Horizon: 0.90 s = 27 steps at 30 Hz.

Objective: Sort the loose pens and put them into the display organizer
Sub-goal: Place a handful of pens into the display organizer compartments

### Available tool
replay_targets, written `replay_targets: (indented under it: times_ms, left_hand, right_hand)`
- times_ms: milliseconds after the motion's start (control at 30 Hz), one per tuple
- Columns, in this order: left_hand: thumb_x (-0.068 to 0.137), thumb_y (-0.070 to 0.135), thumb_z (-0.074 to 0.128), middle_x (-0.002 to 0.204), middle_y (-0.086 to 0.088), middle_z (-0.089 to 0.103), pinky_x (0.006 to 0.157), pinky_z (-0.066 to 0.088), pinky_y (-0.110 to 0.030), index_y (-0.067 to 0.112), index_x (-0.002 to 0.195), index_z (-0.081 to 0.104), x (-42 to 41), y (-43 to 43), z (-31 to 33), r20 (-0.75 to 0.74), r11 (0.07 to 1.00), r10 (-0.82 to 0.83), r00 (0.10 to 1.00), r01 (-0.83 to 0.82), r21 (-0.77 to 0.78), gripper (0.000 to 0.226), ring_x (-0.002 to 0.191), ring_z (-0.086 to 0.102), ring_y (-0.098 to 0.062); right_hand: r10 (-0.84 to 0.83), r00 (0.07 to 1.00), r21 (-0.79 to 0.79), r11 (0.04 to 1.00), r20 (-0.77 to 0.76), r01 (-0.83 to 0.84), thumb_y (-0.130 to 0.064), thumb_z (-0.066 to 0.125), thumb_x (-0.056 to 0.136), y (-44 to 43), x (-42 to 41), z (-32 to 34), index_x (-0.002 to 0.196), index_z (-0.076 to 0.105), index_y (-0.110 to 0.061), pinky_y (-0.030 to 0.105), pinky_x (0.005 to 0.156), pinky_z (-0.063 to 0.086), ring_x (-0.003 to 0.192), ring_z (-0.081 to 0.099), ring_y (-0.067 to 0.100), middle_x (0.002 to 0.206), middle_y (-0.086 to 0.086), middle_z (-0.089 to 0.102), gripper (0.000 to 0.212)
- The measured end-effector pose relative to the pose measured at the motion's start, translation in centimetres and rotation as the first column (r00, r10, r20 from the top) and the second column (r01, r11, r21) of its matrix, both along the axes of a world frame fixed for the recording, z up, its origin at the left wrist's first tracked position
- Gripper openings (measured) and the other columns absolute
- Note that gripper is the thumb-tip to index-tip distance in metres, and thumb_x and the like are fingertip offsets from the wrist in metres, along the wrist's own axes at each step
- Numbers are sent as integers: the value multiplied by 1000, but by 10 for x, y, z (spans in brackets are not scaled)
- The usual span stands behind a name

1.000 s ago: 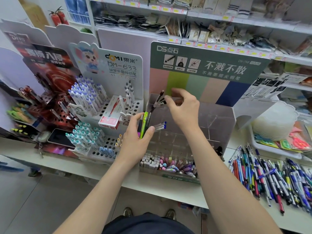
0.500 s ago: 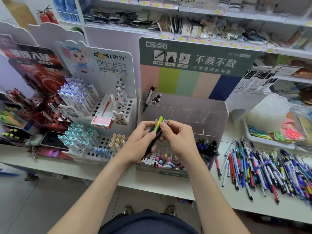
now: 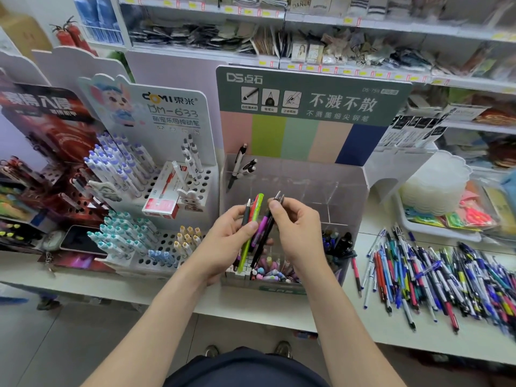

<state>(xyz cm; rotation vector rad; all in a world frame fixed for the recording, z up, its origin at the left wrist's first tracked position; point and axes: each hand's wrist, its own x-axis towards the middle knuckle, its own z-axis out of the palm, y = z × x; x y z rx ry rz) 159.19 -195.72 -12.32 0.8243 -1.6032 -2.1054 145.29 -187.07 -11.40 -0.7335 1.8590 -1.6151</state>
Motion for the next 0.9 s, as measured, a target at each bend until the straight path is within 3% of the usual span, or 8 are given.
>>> replay_targets:
  times_ms: [100,300,400,500,667,767,833,900]
  left_hand:
    - [110,12,55,115,-22,76,80,64,-50,19,140,50,0,-2,3,-12,998,16,1000,-15,59,31,104,77,-37]
    - [110,14,55,106,-25,74,71,66,-45,17,135,52,-3,1,2,-13,998,0,1000,0,62,26,83,77,-32]
    - [110,13,53,115,-25,74,72,66,-48,13,137,51,-3,-1,2,-32,998,-26,999,28,58,27,83,74,-32]
    - [111,16,54,112,-17,76,64,64,-41,17,139,51,-4,-4,4,7,999,-51,999,51,9,28,86,74,-32]
    - [114,20,47,99,-4,76,47,42,-27,24,134,53,-5,-4,5,89,994,-79,993,86,-71,21,63,53,-17]
    - [114,22,49,96,-6,74,45,36,-27,27,134,53,-5,-3,3,108,991,-92,990,102,-92,21,59,47,-16]
    - [113,25,51,91,-5,74,47,34,-28,31,132,53,-5,-3,0,159,985,-85,984,107,-136,20,58,48,-18]
    - [111,28,53,88,-4,75,50,37,-31,33,126,53,-5,-4,-4,212,969,-62,975,110,-223,15,60,52,-20]
  right_hand:
    - [12,1000,-32,999,17,-11,-19,66,105,3,0,6,101,79,-12,13,55,52,67,66,3,85,19,74,16]
    - [132,991,95,987,-4,-131,-27,71,102,-3,-6,4,91,81,-21,35,72,61,79,73,21,80,0,78,16]
    - [42,996,31,999,74,-45,-23,73,100,-3,-5,6,92,81,-16,26,63,56,66,67,14,69,-2,72,13]
    - [-105,989,-74,991,108,113,-22,72,101,-7,-3,7,98,80,-14,21,66,56,72,70,9,80,2,76,11]
    - [-161,984,-163,971,81,172,-27,64,106,-12,-7,9,111,70,-14,40,88,64,91,76,19,93,4,79,15]
    - [-238,969,-320,915,70,247,-28,53,112,-9,-7,15,117,61,-14,42,71,63,76,73,28,82,6,75,17]
    - [-250,968,-385,893,4,232,-30,51,113,-7,-13,19,116,62,-17,38,53,48,59,57,25,71,1,62,17]
    - [-178,967,-270,955,-183,124,-30,63,107,-8,-20,18,109,71,-21,36,55,46,61,53,17,72,-1,62,12]
